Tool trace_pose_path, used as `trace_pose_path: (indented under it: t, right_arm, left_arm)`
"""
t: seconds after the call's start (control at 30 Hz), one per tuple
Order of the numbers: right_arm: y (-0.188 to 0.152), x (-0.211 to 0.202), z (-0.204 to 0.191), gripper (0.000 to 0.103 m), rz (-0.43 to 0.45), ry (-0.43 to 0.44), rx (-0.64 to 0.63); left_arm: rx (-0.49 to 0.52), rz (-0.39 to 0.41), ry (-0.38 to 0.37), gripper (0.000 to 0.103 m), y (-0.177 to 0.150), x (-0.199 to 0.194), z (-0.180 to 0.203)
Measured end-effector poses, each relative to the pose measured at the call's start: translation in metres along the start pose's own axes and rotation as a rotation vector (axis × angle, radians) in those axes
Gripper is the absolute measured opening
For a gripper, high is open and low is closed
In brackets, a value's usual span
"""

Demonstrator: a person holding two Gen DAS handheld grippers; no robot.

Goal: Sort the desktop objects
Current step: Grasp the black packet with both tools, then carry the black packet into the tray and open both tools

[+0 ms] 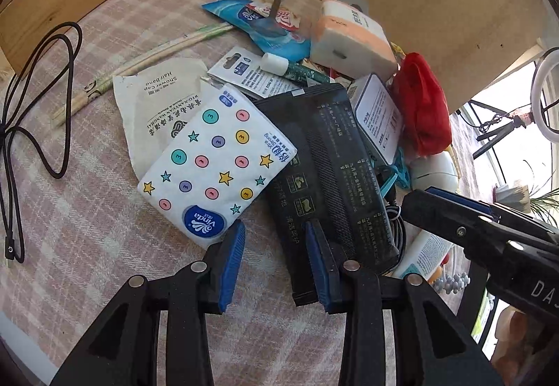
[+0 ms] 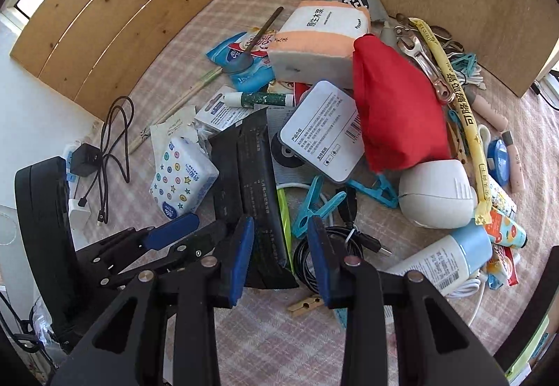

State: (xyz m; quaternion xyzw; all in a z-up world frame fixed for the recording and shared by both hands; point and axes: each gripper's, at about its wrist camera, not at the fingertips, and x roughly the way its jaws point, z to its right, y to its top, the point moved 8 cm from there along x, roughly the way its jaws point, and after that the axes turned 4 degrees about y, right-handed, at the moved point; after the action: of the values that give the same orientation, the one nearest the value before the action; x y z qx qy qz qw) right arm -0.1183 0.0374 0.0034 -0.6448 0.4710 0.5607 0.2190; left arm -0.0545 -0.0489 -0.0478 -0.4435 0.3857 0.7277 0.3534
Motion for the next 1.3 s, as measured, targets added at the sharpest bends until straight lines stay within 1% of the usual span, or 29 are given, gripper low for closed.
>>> trace_pose_path:
  t: [0.07,0.17,0.23,0.3,0.37,0.43,0.5,0.7,0.87,0.9,1.0,1.07,1.3]
  right_arm:
    - [0.004,0.009,-0.002,0.032,-0.015,-0.009,-0.006]
    - [0.011,0.018,-0.002,0.032,-0.026,-0.025,-0.006]
    - [0.015,0.023,0.0,0.032,-0.033,-0.025,0.005]
    - [0.018,0.028,0.001,0.032,-0.042,-0.013,0.016]
    - [0.018,0.032,0.0,0.032,-0.058,0.005,0.018]
    - [0.016,0.037,-0.003,0.032,-0.072,0.005,0.005]
    - [0.014,0.039,-0.006,0.031,-0.078,0.027,0.005]
    - [0.009,0.037,-0.011,0.03,-0.076,0.044,0.002]
    - [0.002,0.024,-0.011,0.03,-0.052,0.08,0.006]
    - [0.001,0.021,-0.01,0.03,-0.046,0.088,0.01]
    - [-0.005,0.009,-0.008,0.03,-0.02,0.092,0.0]
    - [-0.01,-0.001,-0.005,0.03,-0.007,0.098,0.0]
    - [-0.032,-0.044,0.026,0.03,0.063,0.101,0.038]
  left_arm:
    - [0.0,-0.002,-0.017,0.034,0.001,0.001,0.0]
    - [-0.021,-0.017,-0.065,0.036,-0.001,0.003,0.001]
    - [-0.028,-0.018,-0.076,0.039,-0.001,0.004,0.001]
    - [-0.04,-0.024,-0.099,0.042,-0.001,0.005,0.002]
    - [-0.056,-0.033,-0.135,0.043,-0.002,0.007,0.004]
    - [-0.062,-0.032,-0.154,0.043,-0.003,0.009,0.007]
    - [-0.066,-0.033,-0.181,0.043,-0.004,0.01,0.011]
    - [-0.049,-0.002,-0.137,0.042,0.002,-0.001,0.013]
    - [-0.045,0.018,-0.133,0.042,-0.003,-0.01,0.023]
    - [-0.043,0.023,-0.13,0.042,0.001,-0.009,0.033]
    - [-0.038,0.031,-0.129,0.041,-0.003,-0.014,0.045]
    - [-0.019,0.043,-0.121,0.041,-0.008,-0.021,0.044]
    - [0.059,0.065,-0.129,0.041,-0.024,-0.04,0.087]
